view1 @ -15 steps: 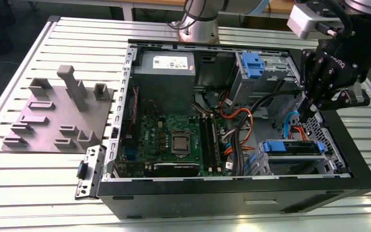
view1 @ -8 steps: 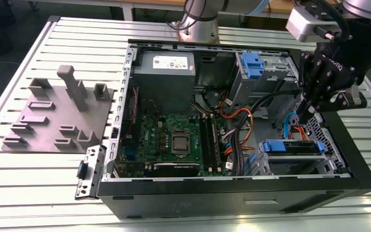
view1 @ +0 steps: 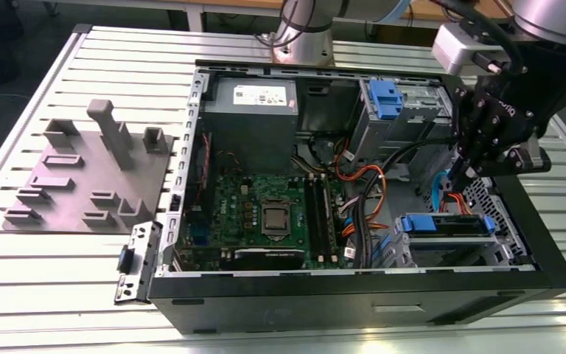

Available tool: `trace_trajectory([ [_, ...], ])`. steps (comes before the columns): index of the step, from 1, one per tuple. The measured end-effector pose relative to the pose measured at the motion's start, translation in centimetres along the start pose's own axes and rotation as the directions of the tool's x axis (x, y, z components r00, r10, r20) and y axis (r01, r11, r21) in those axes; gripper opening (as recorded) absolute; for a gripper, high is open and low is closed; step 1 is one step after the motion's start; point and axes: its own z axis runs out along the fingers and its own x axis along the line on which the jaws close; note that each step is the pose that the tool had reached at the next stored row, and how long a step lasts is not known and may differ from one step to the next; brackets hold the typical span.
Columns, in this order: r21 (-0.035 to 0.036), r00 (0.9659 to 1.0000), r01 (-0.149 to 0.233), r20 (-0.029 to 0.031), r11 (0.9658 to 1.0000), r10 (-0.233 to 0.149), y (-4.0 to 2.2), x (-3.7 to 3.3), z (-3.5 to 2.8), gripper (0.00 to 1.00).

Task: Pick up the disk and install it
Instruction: 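Insert the second disk wire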

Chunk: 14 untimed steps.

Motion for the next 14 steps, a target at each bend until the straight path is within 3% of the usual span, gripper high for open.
trace_trajectory([
  [4,0.0000,1.0000,0.000,0.0001,1.0000,0.000,0.02,-0.05,0.53,0.17],
  [12,0.0000,1.0000,0.000,0.0000,1.0000,0.000,0.02,-0.06,0.56,0.18],
  [13,0.0000,1.0000,0.000,0.0000,1.0000,0.000,0.02,-0.06,0.56,0.25],
  [14,0.0000,1.0000,0.000,0.0000,1.0000,0.000,0.02,-0.06,0.57,0.25],
])
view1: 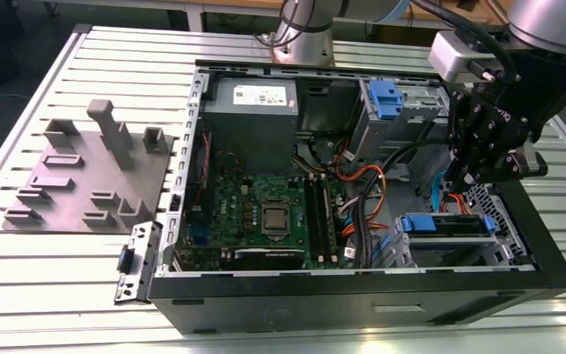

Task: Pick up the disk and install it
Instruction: 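Insert the second disk wire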

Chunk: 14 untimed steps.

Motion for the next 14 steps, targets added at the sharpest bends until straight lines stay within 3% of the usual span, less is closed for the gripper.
trace_trajectory([
  [3,0.0000,1.0000,0.000,0.0001,1.0000,0.000,0.00,0.01,0.04,0.25],
  [5,0.0000,1.0000,0.000,-0.0003,1.0000,0.000,0.00,0.02,0.06,0.17],
  [14,-0.0001,1.0000,0.000,-0.0028,1.0000,0.000,0.08,0.41,0.13,0.16],
])
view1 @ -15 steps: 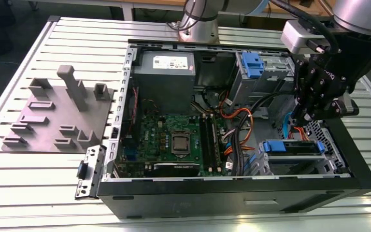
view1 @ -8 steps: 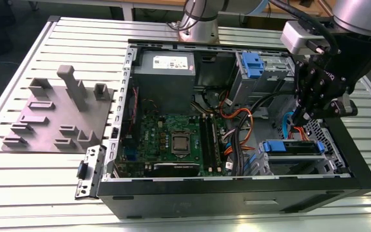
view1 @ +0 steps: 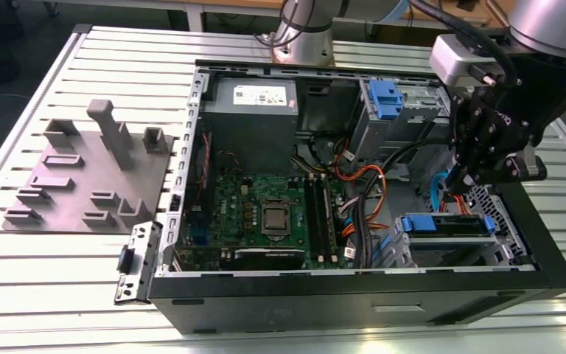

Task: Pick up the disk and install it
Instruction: 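Insert the second disk wire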

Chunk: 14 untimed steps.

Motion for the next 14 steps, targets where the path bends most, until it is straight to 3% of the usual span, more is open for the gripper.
trace_trajectory([
  [5,0.0001,1.0000,0.000,0.0013,1.0000,0.000,0.37,0.92,0.32,0.16],
  [8,0.0004,1.0000,0.000,0.0058,1.0000,0.000,0.58,1.71,0.65,0.16],
  [11,0.0007,0.9999,-0.001,0.0159,1.0000,0.001,0.68,2.17,0.99,0.16],
  [14,0.0014,0.9995,-0.002,0.0311,1.0000,0.001,0.71,2.22,1.33,0.16],
])
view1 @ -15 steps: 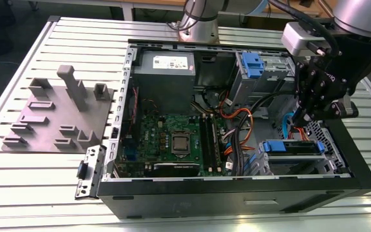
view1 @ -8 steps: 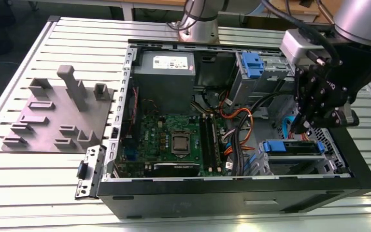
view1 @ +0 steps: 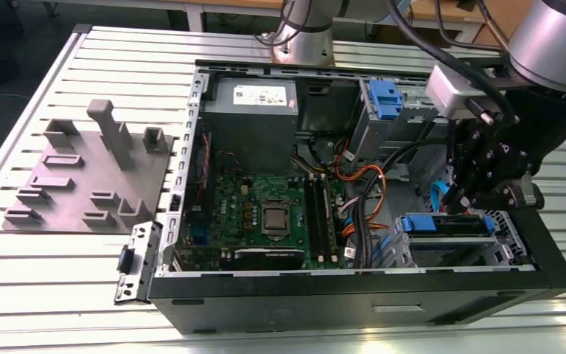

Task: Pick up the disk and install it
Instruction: 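Insert the second disk wire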

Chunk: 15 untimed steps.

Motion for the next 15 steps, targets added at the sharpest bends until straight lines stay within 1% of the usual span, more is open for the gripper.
trace_trajectory([
  [1,0.0001,1.0000,0.000,0.0023,1.0000,0.000,0.00,0.00,0.14,0.16],
  [6,0.0003,1.0000,0.000,0.0035,1.0000,0.000,0.02,0.16,0.69,0.16],
  [10,0.0003,1.0000,-0.001,0.0037,1.0000,0.001,-0.23,0.21,0.74,0.16],
  [13,0.0004,1.0000,-0.001,0.0048,1.0000,0.001,-0.24,0.23,0.78,0.16],
  [15,0.0003,1.0000,-0.001,0.0045,1.0000,0.001,-0.23,0.32,0.84,0.16],
])
